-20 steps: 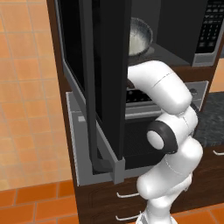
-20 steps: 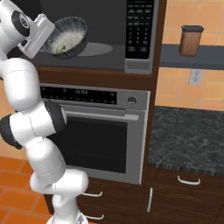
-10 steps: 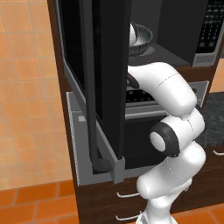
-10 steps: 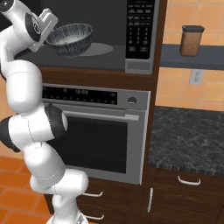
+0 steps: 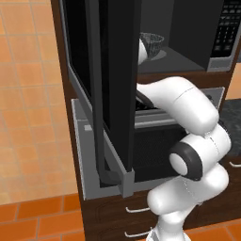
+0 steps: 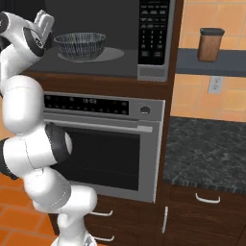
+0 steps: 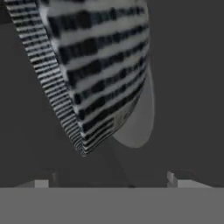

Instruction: Pick the mushroom from the sink and place it in the bowl. Then pick the bowl and place it in the microwave. Then close the microwave door and press the start button.

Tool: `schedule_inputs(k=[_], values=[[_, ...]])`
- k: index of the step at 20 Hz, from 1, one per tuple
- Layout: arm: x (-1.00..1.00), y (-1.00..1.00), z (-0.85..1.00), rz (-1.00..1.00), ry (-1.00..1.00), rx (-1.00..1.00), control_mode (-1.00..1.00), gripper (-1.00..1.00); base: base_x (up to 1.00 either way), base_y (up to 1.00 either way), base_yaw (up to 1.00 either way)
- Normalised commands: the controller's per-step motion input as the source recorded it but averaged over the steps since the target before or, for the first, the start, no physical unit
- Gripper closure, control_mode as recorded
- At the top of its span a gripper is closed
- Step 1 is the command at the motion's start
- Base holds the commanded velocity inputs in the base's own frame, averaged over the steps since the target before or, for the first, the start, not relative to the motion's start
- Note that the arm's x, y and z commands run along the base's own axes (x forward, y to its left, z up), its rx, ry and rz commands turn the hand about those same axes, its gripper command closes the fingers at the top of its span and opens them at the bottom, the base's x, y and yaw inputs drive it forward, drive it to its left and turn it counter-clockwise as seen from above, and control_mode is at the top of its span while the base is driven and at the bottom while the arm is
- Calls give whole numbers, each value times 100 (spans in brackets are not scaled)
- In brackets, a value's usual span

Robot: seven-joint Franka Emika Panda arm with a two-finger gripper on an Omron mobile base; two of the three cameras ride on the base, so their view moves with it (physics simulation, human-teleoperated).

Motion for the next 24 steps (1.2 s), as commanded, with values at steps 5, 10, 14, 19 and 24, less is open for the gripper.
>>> schedule_inputs(k=[5, 10, 14, 19, 24], values=[[-100, 17, 14, 24, -14, -15, -100, -100, 0, 0, 0], [-100, -12, -4, 22, -10, -5, -100, -100, 0, 0, 0], [-100, -21, -17, 19, 0, 0, -100, -100, 0, 0, 0], [-100, -12, -4, 27, 0, 2, -100, -100, 0, 0, 0], [-100, -9, -43, 33, 9, 0, -100, -100, 0, 0, 0]])
